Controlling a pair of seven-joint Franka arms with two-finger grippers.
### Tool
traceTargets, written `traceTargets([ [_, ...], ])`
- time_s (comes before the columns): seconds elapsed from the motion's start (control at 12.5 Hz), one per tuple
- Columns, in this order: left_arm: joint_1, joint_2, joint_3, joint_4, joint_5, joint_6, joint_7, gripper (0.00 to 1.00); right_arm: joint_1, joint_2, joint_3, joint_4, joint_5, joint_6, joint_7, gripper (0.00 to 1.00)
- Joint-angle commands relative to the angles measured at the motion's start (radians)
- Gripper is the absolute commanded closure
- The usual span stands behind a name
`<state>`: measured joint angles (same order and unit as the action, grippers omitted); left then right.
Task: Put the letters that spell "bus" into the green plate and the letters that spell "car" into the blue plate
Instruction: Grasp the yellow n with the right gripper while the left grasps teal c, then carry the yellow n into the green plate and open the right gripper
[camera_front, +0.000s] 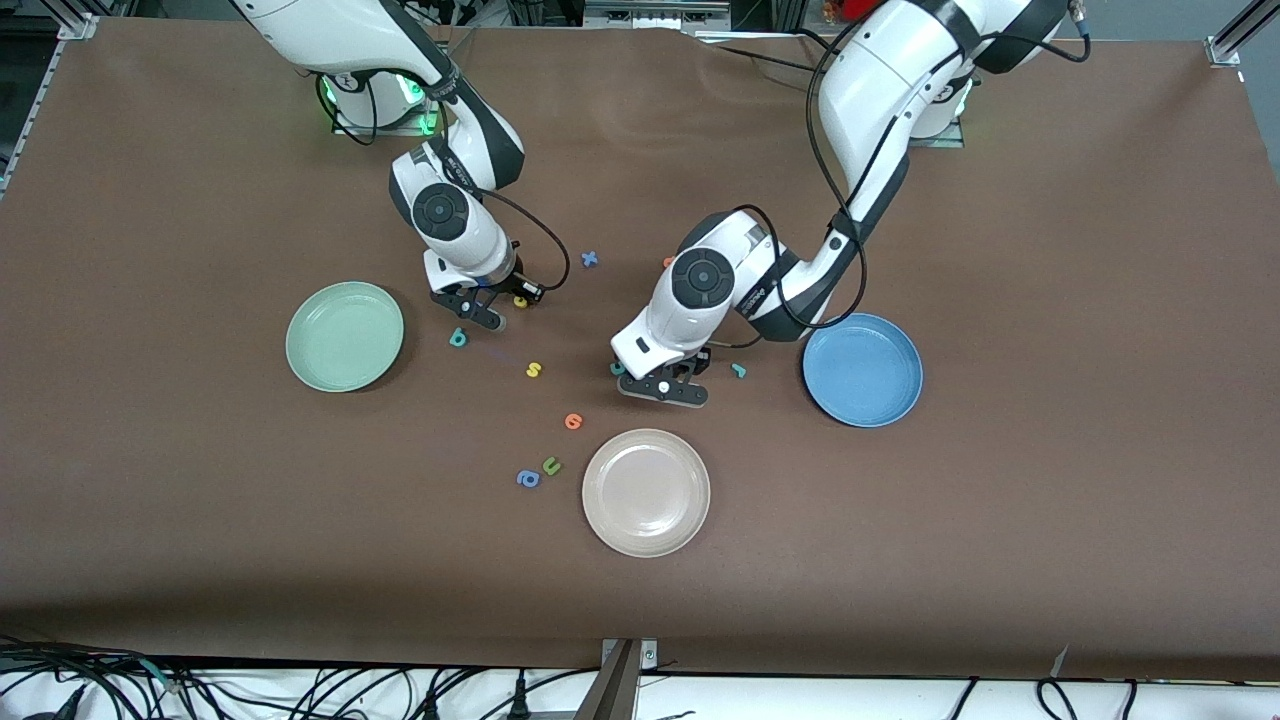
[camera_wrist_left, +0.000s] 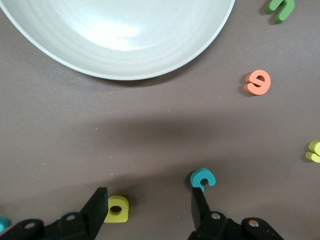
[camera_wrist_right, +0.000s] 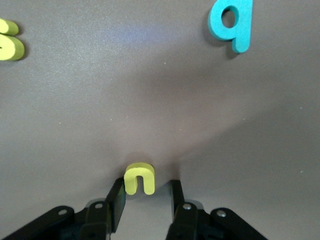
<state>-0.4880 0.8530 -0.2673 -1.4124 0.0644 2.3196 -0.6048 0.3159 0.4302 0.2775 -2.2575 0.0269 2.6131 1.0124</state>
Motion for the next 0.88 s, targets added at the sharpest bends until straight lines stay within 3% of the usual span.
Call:
traceTargets([
  [0.0,-0.04,0.076,0.016,0.113,0.037,-0.003,-0.149,0.27,0.0,0.001,0.003,-0.013,-0.01,0.019,0.012,0.78],
  [0.16,-0.049,0.098,0.016,0.13,0.035,-0.003,-0.205,0.27,0.0,-0.023,0.0,-0.01,-0.01,-0.002,0.014,0.79],
  [0.4,-0.098,0.13,0.042,0.159,0.035,-0.002,-0.248,0.28,-0.001,-0.149,-0.044,0.047,-0.01,-0.265,-0.006,0.8],
  [0.48,-0.115,0.135,0.055,0.161,0.035,-0.002,-0.263,0.28,-0.001,-0.168,-0.063,0.082,-0.01,-0.354,-0.021,0.9],
  [0.56,-0.119,0.136,0.059,0.161,0.035,-0.002,-0.263,0.29,-0.001,-0.175,-0.083,0.117,-0.01,-0.43,-0.044,0.92],
  [0.8,-0.121,0.147,0.06,0.179,0.032,0.018,-0.266,0.3,-0.001,-0.231,-0.209,0.167,-0.01,-0.583,-0.244,0.97],
])
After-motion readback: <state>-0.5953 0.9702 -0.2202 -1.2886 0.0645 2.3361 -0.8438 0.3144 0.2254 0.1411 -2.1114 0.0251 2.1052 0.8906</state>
